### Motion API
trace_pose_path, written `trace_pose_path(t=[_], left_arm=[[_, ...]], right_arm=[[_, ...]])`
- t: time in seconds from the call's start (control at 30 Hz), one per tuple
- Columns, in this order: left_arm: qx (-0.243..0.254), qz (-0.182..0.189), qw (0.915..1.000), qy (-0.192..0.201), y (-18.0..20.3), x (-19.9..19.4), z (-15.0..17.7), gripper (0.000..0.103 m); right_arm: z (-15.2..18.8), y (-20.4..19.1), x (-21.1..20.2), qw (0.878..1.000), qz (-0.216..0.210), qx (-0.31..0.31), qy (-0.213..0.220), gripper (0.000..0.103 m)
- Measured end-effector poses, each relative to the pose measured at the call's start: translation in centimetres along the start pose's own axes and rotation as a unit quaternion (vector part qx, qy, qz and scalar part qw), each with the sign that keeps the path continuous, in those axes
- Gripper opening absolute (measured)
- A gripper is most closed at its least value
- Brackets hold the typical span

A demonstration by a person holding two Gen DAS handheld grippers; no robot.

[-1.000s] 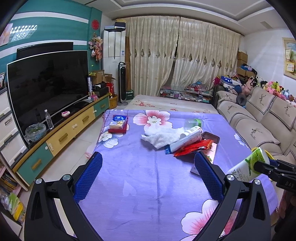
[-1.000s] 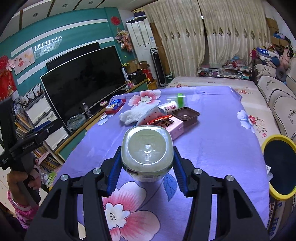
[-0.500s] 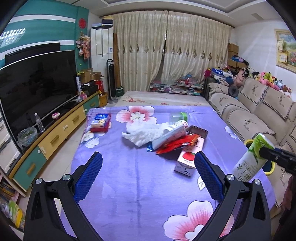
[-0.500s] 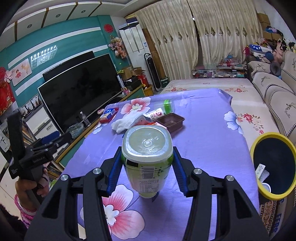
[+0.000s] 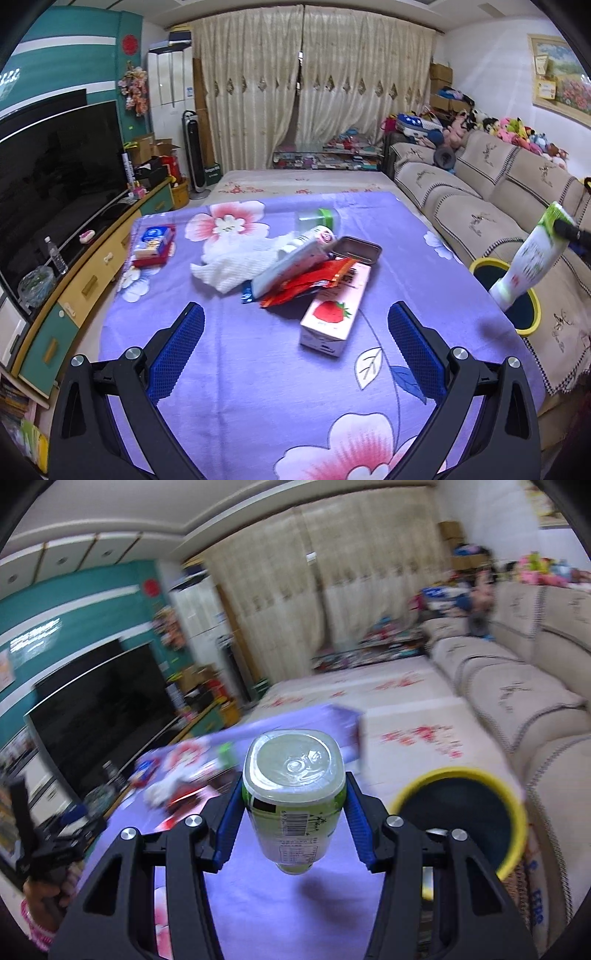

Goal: Collect trash
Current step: 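Carry the milk bottle over the yellow bin and open the right gripper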

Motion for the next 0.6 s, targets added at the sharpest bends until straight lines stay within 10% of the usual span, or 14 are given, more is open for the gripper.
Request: trace_pose_path(t=[0.6], left_arm=[[0.041, 0.036, 0.9976, -0.044, 5.9, 3.9, 0.9, 0.098]], right_arm=[[4.3, 17.9, 1.2, 0.98, 0.171, 0.097, -0.032, 0.052]])
Point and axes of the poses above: each gripper's, at about its wrist camera, not at the fingertips, and x roughly the way its jaws point, y to its right, z to its underside, the point moved 9 cm from there along x, roughly the way its jaws point, and after that the axes turned 14 degrees about -z, right-handed, at the moved point
